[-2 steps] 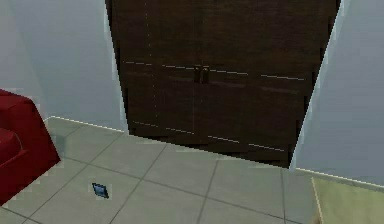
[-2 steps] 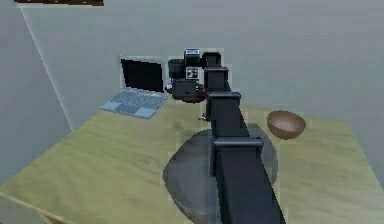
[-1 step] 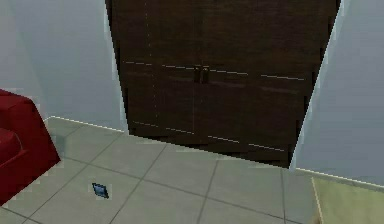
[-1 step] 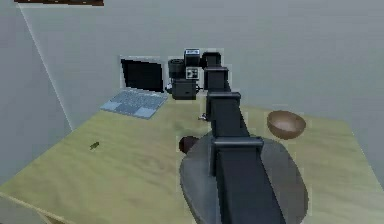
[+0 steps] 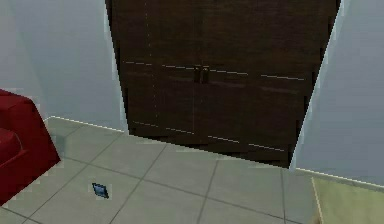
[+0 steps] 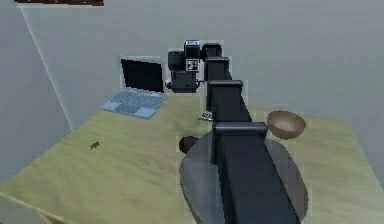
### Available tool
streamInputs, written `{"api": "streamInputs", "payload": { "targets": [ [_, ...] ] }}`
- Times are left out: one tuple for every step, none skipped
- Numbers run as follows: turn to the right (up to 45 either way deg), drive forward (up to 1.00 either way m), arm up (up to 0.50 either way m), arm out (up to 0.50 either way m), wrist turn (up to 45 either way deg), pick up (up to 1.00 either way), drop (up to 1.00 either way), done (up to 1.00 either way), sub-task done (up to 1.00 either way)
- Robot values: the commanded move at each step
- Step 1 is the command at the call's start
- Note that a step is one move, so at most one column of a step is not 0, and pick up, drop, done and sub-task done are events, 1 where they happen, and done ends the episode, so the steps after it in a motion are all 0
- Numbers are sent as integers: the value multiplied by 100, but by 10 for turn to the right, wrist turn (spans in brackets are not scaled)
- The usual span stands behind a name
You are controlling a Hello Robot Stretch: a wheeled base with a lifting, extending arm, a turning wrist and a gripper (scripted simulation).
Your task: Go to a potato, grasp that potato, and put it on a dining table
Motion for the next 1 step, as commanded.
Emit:
{"api": "streamInputs", "payload": {
  "targets": [
    [0, 0, 0, -8, 0, 0, 0, 0, 0]
  ]
}}
